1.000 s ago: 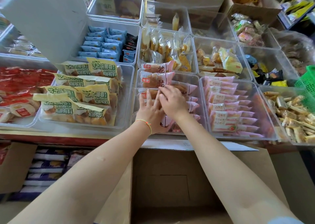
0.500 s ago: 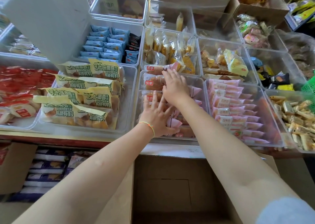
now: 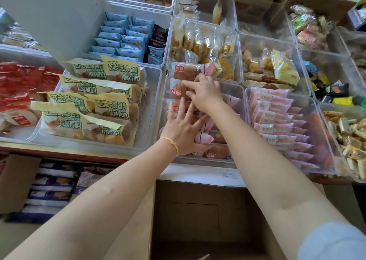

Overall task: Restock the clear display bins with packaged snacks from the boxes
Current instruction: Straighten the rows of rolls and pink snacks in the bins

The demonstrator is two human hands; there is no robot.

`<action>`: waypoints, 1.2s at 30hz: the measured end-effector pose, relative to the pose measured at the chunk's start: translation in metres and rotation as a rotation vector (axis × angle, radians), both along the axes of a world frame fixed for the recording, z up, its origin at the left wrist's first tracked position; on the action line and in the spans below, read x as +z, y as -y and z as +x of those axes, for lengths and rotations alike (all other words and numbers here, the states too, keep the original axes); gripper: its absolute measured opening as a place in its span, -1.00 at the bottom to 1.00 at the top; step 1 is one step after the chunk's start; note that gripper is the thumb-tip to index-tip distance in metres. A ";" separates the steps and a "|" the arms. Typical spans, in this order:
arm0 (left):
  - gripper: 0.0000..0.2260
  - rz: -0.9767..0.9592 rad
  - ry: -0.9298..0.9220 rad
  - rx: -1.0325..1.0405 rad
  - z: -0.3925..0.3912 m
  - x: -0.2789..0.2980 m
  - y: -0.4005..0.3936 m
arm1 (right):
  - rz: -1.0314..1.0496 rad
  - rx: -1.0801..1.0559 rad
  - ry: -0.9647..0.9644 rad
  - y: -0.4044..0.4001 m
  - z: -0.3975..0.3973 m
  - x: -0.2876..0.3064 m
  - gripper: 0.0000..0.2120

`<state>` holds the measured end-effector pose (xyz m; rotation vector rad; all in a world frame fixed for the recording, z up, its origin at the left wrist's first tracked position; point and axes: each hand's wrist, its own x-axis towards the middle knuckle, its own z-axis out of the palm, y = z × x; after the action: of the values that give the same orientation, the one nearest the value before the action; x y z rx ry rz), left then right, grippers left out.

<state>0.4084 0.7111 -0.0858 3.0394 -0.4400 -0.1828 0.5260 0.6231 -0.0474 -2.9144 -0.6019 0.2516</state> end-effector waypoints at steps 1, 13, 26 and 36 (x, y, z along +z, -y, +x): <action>-0.15 0.004 -0.002 -0.006 0.001 0.001 0.000 | -0.007 -0.018 -0.015 -0.002 0.004 0.000 -0.64; -0.24 -0.221 0.065 0.207 0.019 0.004 0.003 | -0.025 -0.047 -0.006 -0.018 0.067 0.029 -0.47; -0.35 -0.127 0.037 0.224 0.027 -0.001 0.004 | -0.221 0.098 0.141 -0.029 0.064 0.019 -0.78; -0.35 -0.120 0.034 0.239 0.027 -0.002 0.005 | -0.244 0.084 -0.100 -0.031 0.076 0.023 -0.79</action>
<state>0.4358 0.7062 -0.0882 2.9471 -0.0837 -0.0879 0.6020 0.6546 -0.0246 -3.0869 -0.7260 0.5127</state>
